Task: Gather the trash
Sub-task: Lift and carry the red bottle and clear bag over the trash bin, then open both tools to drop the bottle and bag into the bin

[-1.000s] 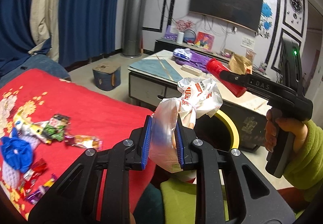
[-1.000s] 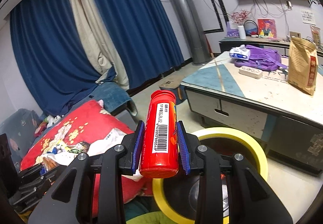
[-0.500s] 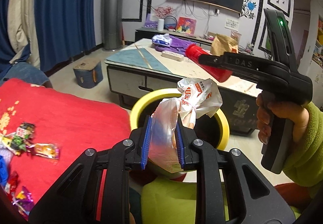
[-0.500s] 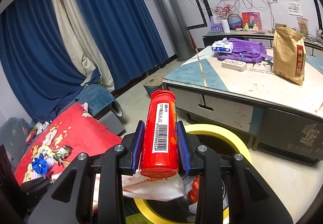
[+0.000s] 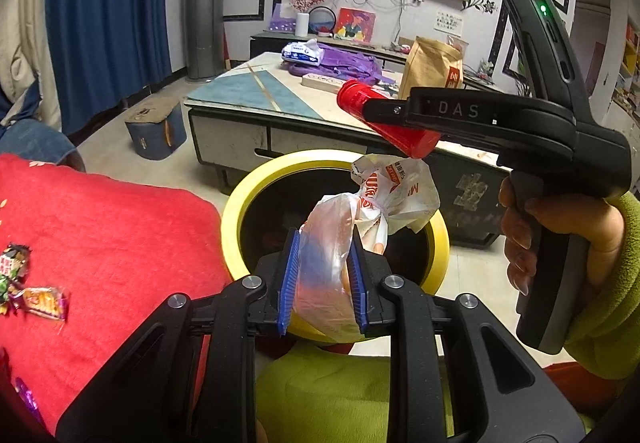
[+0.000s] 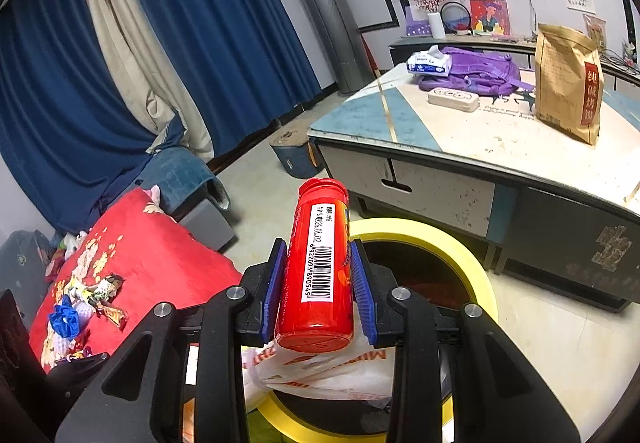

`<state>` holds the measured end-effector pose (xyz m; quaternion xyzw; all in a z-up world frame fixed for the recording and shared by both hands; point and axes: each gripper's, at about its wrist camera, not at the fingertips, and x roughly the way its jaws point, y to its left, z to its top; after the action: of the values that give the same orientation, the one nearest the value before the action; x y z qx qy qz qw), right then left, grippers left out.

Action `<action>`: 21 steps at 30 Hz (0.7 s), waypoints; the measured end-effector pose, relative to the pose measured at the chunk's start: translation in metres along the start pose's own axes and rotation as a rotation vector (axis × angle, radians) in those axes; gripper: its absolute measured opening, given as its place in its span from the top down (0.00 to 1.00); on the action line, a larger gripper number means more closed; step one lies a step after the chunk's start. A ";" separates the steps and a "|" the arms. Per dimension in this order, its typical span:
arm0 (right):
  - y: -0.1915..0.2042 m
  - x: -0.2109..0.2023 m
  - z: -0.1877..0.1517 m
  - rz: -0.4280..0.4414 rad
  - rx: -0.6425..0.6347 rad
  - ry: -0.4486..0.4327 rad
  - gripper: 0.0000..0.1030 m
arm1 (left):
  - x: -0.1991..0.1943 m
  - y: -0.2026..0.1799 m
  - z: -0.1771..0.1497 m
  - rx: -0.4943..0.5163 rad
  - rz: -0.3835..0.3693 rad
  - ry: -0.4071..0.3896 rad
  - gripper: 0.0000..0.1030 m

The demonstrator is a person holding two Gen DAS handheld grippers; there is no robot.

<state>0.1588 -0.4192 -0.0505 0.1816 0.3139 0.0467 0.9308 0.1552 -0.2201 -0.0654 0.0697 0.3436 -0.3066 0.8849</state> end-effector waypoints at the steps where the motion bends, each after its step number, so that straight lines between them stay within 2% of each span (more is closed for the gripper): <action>1: -0.001 0.001 -0.001 -0.001 0.002 0.008 0.70 | 0.003 -0.001 0.002 0.003 -0.003 0.004 0.83; 10: -0.011 0.016 -0.007 -0.015 0.031 0.061 0.70 | 0.025 -0.008 0.003 0.016 -0.020 0.035 0.80; 12: -0.014 0.017 -0.007 -0.023 0.048 0.066 0.68 | 0.027 -0.006 0.003 0.006 -0.019 0.038 0.75; 13: -0.016 0.017 -0.007 -0.024 0.058 0.068 0.68 | 0.028 -0.004 0.003 -0.001 -0.017 0.037 0.69; 14: -0.018 0.018 -0.007 -0.028 0.072 0.070 0.64 | 0.028 -0.003 0.002 -0.006 -0.010 0.036 0.59; 17: -0.023 0.016 -0.007 -0.034 0.095 0.060 0.50 | 0.025 0.002 0.002 -0.025 0.002 0.033 0.50; 20: -0.024 0.012 -0.004 -0.040 0.101 0.046 0.47 | 0.022 0.007 0.001 -0.042 0.016 0.027 0.37; 21: -0.023 0.010 -0.003 -0.040 0.098 0.039 0.47 | 0.021 0.007 0.001 -0.047 0.018 0.025 0.35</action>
<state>0.1645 -0.4377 -0.0675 0.2198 0.3373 0.0159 0.9153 0.1721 -0.2253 -0.0792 0.0557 0.3613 -0.2897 0.8846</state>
